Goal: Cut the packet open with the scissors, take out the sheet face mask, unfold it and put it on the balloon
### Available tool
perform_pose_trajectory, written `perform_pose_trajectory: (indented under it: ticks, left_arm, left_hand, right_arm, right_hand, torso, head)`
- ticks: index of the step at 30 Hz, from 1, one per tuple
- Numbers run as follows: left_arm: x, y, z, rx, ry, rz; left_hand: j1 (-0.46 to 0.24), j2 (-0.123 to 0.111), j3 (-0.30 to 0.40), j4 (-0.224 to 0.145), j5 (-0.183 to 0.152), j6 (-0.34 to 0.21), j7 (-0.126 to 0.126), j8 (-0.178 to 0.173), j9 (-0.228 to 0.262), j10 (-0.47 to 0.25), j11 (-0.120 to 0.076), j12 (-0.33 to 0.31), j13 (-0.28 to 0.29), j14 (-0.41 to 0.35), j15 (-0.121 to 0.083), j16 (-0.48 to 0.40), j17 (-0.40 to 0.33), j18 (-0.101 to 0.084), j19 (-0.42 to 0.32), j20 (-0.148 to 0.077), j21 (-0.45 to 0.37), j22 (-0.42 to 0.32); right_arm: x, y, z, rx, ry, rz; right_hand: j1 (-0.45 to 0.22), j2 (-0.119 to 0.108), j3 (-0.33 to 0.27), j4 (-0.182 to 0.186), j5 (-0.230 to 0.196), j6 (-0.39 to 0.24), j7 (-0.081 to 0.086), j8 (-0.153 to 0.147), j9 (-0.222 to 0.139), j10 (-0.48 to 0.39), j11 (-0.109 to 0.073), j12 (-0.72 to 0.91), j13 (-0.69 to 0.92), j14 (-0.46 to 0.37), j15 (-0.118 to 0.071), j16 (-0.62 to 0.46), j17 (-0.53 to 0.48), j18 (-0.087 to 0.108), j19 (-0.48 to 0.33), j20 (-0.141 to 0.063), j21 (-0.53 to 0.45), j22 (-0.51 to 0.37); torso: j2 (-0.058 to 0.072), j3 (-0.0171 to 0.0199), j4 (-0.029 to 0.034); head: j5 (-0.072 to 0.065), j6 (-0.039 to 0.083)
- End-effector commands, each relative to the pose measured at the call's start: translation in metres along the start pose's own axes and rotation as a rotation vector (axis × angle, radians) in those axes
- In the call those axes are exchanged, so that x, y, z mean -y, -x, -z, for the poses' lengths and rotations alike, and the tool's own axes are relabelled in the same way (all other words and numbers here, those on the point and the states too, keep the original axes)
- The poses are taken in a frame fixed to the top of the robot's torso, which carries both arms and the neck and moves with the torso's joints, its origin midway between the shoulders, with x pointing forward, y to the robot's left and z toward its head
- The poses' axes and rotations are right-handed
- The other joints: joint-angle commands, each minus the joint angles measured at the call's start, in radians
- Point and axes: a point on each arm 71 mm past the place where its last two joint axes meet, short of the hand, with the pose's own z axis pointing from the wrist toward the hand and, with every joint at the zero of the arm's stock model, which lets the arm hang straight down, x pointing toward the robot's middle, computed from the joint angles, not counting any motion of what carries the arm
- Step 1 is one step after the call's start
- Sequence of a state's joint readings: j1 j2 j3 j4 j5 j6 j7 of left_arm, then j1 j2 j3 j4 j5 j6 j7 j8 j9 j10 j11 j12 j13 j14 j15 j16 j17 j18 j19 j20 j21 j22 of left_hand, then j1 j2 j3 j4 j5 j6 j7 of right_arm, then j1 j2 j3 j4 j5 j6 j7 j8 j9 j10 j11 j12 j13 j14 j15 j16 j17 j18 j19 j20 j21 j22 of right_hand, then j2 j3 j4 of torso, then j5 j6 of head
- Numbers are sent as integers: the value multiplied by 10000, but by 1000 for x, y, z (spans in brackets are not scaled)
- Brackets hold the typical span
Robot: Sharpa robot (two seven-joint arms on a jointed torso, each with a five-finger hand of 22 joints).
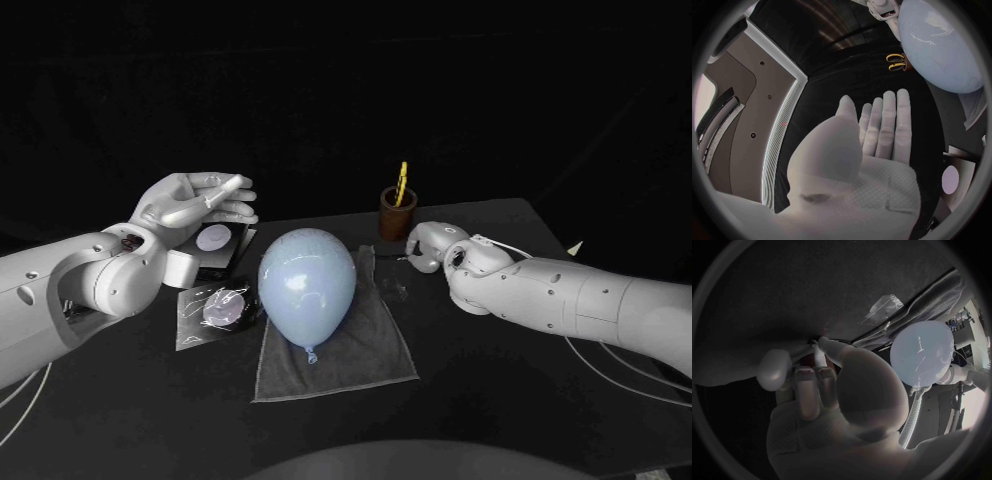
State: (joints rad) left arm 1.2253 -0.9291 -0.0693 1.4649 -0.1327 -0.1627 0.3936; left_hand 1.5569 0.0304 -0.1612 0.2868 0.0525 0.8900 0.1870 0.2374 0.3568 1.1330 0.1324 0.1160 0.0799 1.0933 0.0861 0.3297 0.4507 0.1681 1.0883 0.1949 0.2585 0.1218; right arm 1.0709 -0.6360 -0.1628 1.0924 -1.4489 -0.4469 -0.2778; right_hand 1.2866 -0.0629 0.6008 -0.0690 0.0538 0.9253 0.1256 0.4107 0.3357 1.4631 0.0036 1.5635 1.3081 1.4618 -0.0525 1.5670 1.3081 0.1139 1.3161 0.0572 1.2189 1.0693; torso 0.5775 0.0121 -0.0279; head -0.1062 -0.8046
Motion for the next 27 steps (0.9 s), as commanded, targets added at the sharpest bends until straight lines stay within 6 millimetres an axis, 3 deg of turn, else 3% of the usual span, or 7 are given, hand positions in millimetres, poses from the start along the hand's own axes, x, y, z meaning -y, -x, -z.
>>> perform_pose_trajectory:
  ticks: [1,13,27]
  left_arm:
    - [1,-1,0,-55,-76,73]
    - [1,0,1,-28,-75,63]
    - [1,0,0,-30,-63,62]
  left_hand:
    - [54,46,-68,-8,-29,56,7,-56,-20,80,11,-72,14,-74,7,73,33,141,43,19,71,12]
    - [66,54,-70,-11,-29,59,9,-58,-22,80,12,-76,14,-84,8,83,44,141,41,19,72,12]
    - [101,71,-78,-21,-28,62,17,-69,-29,80,16,-88,13,-113,11,111,78,141,33,20,76,14]
  right_arm:
    - [-3,-10,7,-119,253,170]
    - [6,15,26,1234,557,-359]
    - [32,42,53,1736,394,-623]
  right_hand:
    - [-102,5,72,9,-51,1279,-525,127,732,1072,-71,61,2616,1090,-85,38,2627,-77,5,-97,63,24]
    - [-264,23,237,-24,-51,1331,-579,214,848,1077,-119,73,2627,1090,-129,38,2627,-98,57,-137,140,149]
    - [-384,18,316,-42,-51,1349,-609,274,933,1077,-146,73,2627,1090,-152,38,2627,-120,105,-158,208,259]
  torso:
    - [-11,1,-1]
    - [-5,-7,3]
    - [-8,5,-9]
  head:
    - [6,-15]
    - [-55,32]
    - [-175,115]
